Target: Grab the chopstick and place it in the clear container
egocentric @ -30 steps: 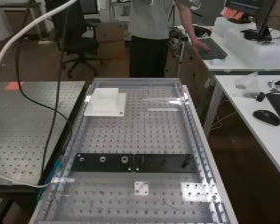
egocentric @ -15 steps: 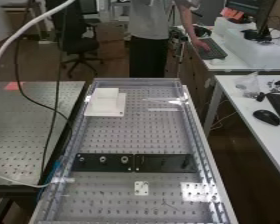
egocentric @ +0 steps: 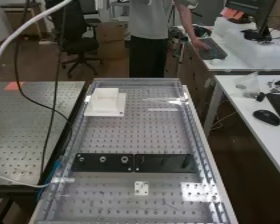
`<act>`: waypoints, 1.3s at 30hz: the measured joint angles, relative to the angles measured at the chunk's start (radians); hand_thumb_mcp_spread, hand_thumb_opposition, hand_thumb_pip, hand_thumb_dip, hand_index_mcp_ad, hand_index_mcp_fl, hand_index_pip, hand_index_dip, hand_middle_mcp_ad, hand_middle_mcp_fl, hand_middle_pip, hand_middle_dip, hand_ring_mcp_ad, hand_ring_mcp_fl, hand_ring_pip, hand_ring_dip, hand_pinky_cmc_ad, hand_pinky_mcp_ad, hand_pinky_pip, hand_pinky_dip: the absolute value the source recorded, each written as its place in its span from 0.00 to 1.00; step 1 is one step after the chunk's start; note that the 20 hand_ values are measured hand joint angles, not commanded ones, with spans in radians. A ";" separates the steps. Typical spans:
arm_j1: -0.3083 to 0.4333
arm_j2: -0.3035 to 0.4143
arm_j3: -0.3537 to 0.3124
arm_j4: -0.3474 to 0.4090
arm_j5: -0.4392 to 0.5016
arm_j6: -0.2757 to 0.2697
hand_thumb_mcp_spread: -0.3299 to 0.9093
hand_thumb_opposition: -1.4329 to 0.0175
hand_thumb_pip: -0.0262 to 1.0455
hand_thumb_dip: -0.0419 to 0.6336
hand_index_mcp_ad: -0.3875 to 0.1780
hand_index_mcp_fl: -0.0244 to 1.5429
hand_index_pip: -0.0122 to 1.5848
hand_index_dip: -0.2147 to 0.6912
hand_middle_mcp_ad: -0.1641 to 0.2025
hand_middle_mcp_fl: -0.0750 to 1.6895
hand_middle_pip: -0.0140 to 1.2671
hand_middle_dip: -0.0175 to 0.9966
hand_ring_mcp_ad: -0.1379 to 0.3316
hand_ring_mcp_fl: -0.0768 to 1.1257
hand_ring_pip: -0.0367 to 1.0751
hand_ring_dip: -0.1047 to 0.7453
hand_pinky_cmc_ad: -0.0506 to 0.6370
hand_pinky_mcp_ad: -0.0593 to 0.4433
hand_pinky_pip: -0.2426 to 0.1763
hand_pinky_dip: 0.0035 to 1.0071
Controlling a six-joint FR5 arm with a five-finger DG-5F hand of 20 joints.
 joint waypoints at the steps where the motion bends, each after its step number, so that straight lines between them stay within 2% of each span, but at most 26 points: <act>1: 0.001 0.001 -0.001 0.000 0.002 -0.001 0.43 0.52 0.49 0.21 0.27 0.14 0.05 0.54 0.51 0.17 0.10 0.34 0.55 0.09 0.14 0.36 0.83 0.93 0.73 0.16; 39: 0.012 0.017 -0.023 0.017 0.012 -0.001 0.43 0.52 0.49 0.20 0.27 0.15 0.05 0.54 0.52 0.18 0.10 0.34 0.55 0.10 0.13 0.36 0.84 0.94 0.74 0.16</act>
